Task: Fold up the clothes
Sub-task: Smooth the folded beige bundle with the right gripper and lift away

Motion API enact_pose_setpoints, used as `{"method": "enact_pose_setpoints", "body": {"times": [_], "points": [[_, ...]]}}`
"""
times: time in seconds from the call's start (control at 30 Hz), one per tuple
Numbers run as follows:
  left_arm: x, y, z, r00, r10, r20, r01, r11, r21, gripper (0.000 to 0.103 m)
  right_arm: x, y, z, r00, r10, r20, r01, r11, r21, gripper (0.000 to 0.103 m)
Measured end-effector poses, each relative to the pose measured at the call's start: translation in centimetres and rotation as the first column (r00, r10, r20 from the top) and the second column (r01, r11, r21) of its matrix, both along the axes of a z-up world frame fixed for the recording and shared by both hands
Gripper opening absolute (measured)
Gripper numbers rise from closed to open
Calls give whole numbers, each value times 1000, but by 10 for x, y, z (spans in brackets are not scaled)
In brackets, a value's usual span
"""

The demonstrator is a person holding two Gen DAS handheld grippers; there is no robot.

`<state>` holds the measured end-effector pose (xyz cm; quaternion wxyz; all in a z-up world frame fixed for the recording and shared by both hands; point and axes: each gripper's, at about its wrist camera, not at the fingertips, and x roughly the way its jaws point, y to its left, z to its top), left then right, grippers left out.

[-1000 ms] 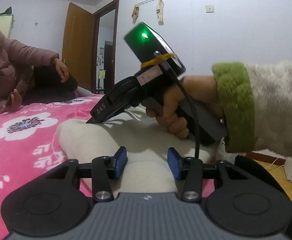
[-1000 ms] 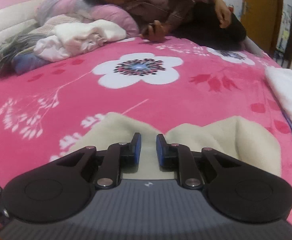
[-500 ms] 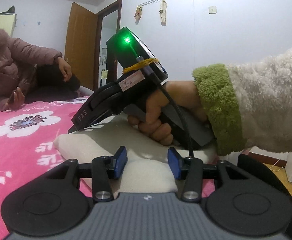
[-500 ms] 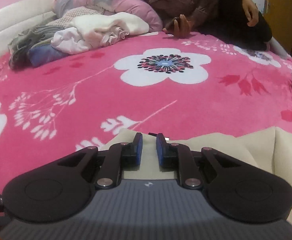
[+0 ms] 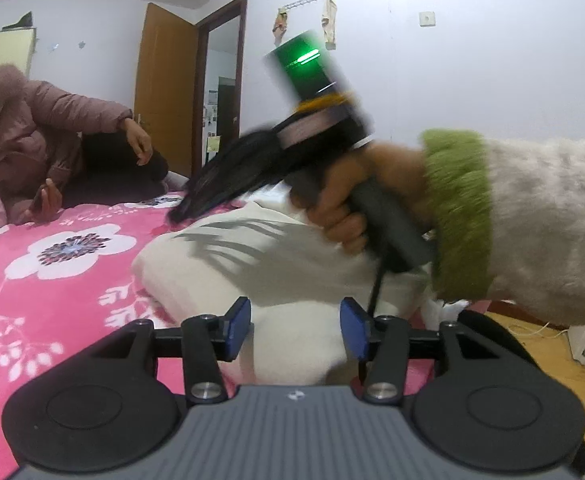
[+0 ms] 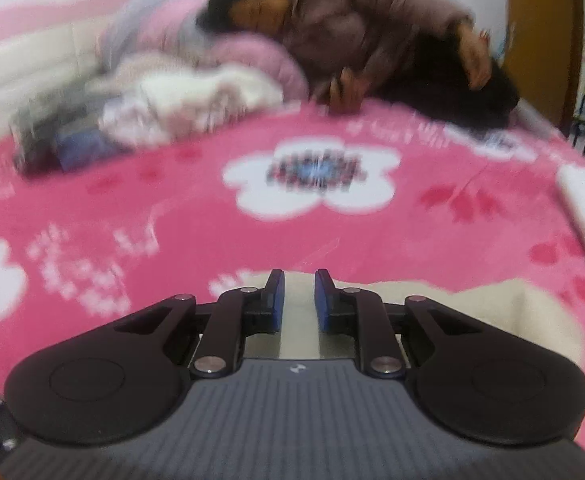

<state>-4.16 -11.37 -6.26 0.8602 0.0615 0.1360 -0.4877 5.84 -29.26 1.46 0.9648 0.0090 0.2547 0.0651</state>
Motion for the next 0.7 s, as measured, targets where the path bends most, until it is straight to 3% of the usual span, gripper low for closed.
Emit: {"method": "enact_pose_setpoints", "body": {"times": [0.07, 0.3, 0.37, 0.53, 0.7], "points": [[-2, 11, 0, 1000, 2, -20, -2, 1000, -2, 51, -11, -1, 11, 999, -12, 32, 12, 1000, 10, 15], [-8, 35, -8, 997, 11, -73, -8, 999, 42, 50, -36, 6, -24, 998, 24, -62, -29, 997, -77, 15], [-7, 39, -10, 996, 27, -87, -22, 998, 53, 50, -38, -2, -43, 1000, 7, -14, -7, 1000, -5, 14], [1, 39, -10, 993, 39, -107, -32, 997, 68, 50, -44, 8, -26, 1000, 2, -20, -3, 997, -77, 15], [-3, 22, -12, 997, 51, -61, -45, 994, 104, 51, -77, 6, 1, 999, -33, 38, 34, 999, -23, 15]]}}
